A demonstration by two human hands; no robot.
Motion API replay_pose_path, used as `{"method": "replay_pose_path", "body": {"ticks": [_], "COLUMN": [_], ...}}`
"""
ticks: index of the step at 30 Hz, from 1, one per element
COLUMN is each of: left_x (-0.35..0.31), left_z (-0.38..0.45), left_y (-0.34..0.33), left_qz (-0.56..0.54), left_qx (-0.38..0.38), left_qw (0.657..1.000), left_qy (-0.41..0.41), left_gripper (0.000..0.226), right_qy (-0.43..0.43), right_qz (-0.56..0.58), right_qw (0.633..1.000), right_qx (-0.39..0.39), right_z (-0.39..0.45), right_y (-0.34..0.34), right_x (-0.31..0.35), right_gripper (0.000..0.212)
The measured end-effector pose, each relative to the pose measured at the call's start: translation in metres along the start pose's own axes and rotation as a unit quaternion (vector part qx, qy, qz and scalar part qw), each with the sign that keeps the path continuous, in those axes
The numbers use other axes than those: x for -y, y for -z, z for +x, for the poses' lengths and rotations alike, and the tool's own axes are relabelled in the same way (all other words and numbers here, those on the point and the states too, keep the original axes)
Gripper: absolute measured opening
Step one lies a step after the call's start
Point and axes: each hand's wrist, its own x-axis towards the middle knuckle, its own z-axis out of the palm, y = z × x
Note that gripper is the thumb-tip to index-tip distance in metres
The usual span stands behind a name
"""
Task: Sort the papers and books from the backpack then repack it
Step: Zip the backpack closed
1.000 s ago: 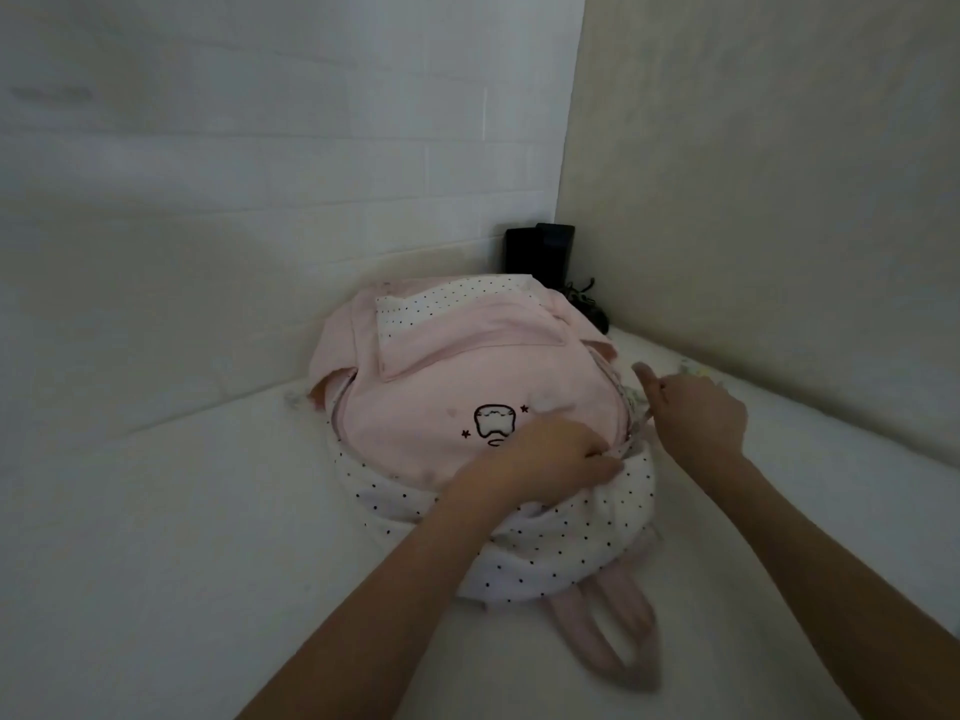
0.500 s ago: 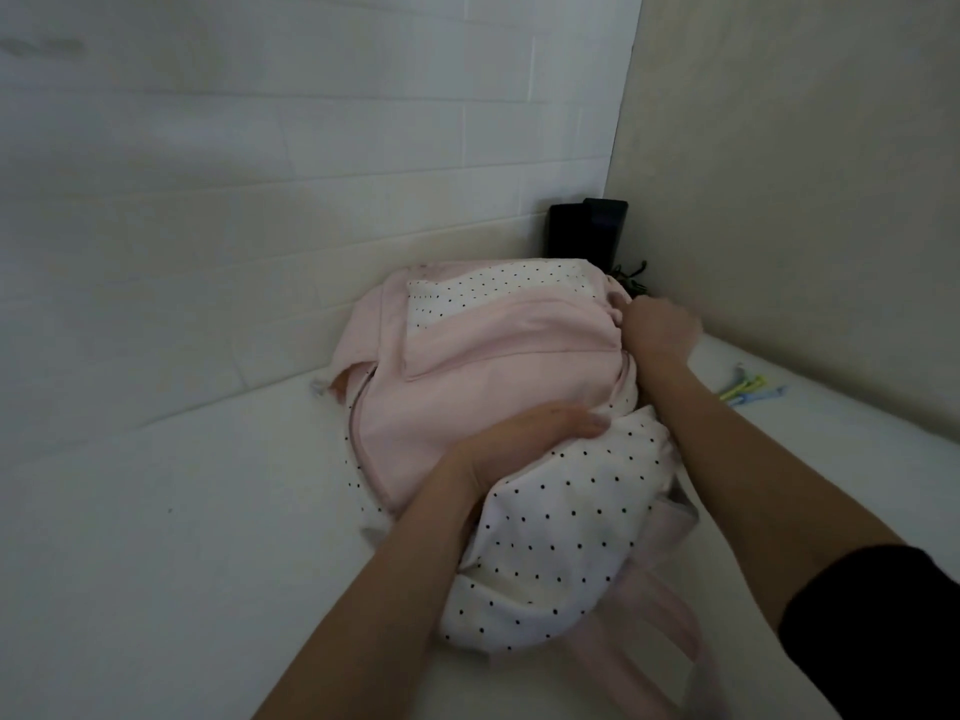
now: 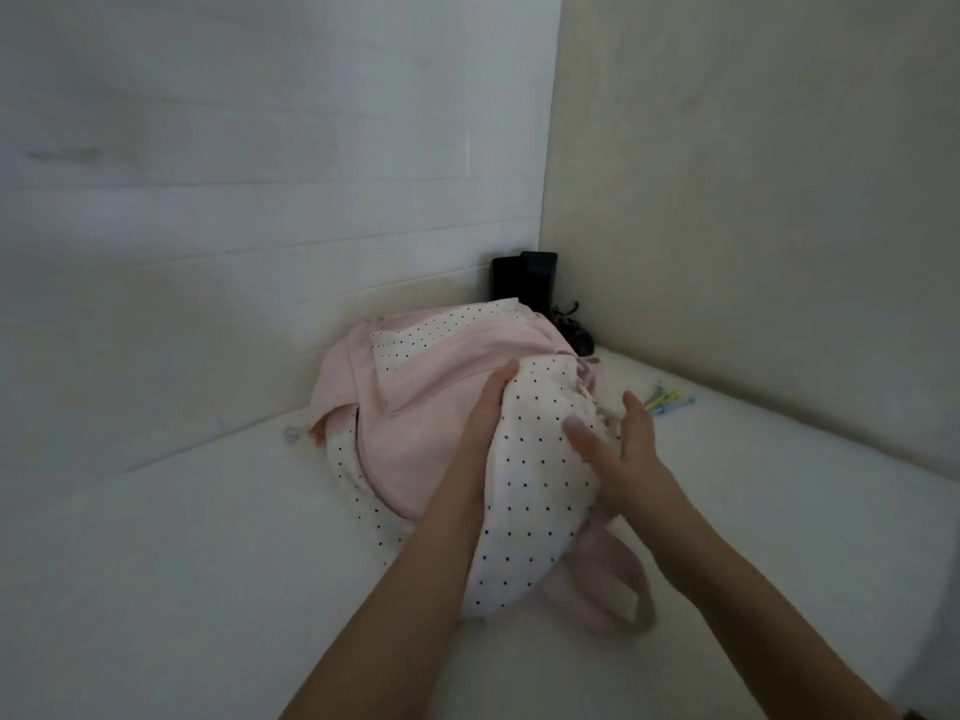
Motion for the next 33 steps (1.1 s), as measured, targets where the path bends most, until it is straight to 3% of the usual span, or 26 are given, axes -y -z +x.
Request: {"method": "replay_pose_path", "body": {"ticks": [2,4,6,9,10,12,13,15,18,22,26,28,31,33], "left_x": [-0.014,-0.029,-0.05,-0.073,-0.082,-0.099,-0.105,-0.118,-0.14,-0.189,-0.196,-0.183,-0.157,-0.146], "left_z": [-0.007,-0.014,-0.025,-0.034,-0.038,-0.041,-0.042,-0.045,-0.047,-0.054,-0.072,-0.082,-0.089,-0.084], "left_y": [-0.019,-0.038,-0.051,-0.065,-0.07,-0.081,-0.085,-0.086,-0.073,-0.05,0.007,0.047,0.078,0.082], "left_qz": [0.019,0.06,0.017,-0.012,-0.018,-0.042,-0.055,-0.076,-0.116,-0.206,-0.177,-0.097,0.071,0.165], "left_qx": [-0.004,-0.015,0.014,0.019,0.036,0.053,0.053,0.069,0.054,0.068,0.077,0.044,-0.008,-0.055], "left_qw": [0.998,0.996,0.999,0.995,0.994,0.993,0.992,0.989,0.981,0.948,0.932,0.942,0.955,0.934], "left_qy": [-0.053,-0.067,-0.046,-0.101,-0.102,-0.102,-0.1,-0.104,-0.147,-0.234,-0.308,-0.317,-0.287,-0.312], "left_gripper": [0.037,0.038,0.036,0.043,0.044,0.048,0.05,0.056,0.062,0.065,0.043,0.033,0.028,0.019], "right_qy": [-0.013,-0.032,-0.033,0.018,0.07,0.117,0.116,0.17,0.172,0.26,0.356,0.345,0.259,0.218], "right_qz": [0.017,0.062,0.125,0.163,0.14,0.25,0.25,0.152,0.175,0.109,-0.037,-0.107,-0.088,-0.052], "right_qw": [1.0,0.989,0.966,0.961,0.961,0.944,0.95,0.959,0.935,0.907,0.891,0.915,0.962,0.975], "right_qx": [-0.017,-0.131,-0.224,-0.223,-0.229,-0.18,-0.148,-0.167,-0.256,-0.312,-0.28,-0.18,0.008,-0.015], "right_z": [-0.034,-0.059,-0.08,-0.1,-0.1,-0.088,-0.078,-0.066,-0.043,0.015,0.049,0.062,0.065,0.064], "right_y": [-0.001,0.0,-0.007,-0.038,-0.047,-0.061,-0.065,-0.064,-0.044,0.009,0.042,0.053,0.057,0.046], "right_x": [-0.007,-0.015,-0.019,-0.02,-0.015,0.005,0.01,0.017,0.026,0.061,0.123,0.133,0.125,0.118], "right_gripper": [0.12,0.121,0.12,0.13,0.116,0.062,0.06,0.05,0.034,0.01,0.013,0.009,0.061,0.074]}}
